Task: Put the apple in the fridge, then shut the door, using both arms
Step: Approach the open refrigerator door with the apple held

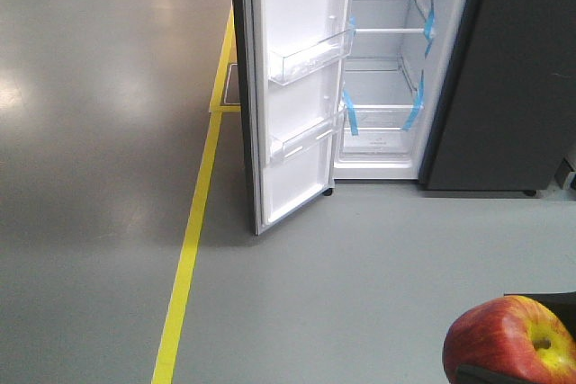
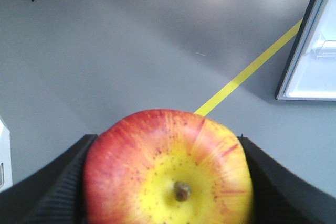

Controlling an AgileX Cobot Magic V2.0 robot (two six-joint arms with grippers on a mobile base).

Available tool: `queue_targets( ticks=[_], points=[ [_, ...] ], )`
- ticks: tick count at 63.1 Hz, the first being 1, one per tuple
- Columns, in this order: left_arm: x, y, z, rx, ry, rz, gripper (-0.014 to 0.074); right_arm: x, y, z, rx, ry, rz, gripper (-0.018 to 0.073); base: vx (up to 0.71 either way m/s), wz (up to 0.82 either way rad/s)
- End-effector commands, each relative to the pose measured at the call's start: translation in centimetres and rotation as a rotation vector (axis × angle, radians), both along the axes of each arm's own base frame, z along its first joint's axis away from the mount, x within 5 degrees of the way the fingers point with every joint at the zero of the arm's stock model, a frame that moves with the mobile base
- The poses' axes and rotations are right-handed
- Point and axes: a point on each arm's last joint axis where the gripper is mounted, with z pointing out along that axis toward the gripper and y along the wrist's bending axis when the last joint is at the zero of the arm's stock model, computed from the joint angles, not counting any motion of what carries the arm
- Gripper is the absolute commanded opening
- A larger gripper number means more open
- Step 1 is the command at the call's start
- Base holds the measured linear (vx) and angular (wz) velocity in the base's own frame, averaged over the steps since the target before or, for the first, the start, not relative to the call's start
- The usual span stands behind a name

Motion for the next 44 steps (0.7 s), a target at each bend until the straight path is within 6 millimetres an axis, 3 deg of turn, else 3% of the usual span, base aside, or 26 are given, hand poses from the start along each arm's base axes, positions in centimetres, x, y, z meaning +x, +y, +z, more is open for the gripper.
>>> queue_targets(
  ticks=[1, 44],
  points=[
    [-0.07, -0.02, 0.03, -0.003, -0.070, -0.003, -0.0006, 0.21, 0.12, 1.48, 0.065, -0.076, -0.008, 0.0361, 0.24, 0.01],
    [-0.07, -0.02, 0.03, -0.003, -0.070, -0.003, -0.0006, 0.21, 0.12, 1.48, 0.065, -0.076, -0.008, 0.0361, 0.22, 0.00]
  ],
)
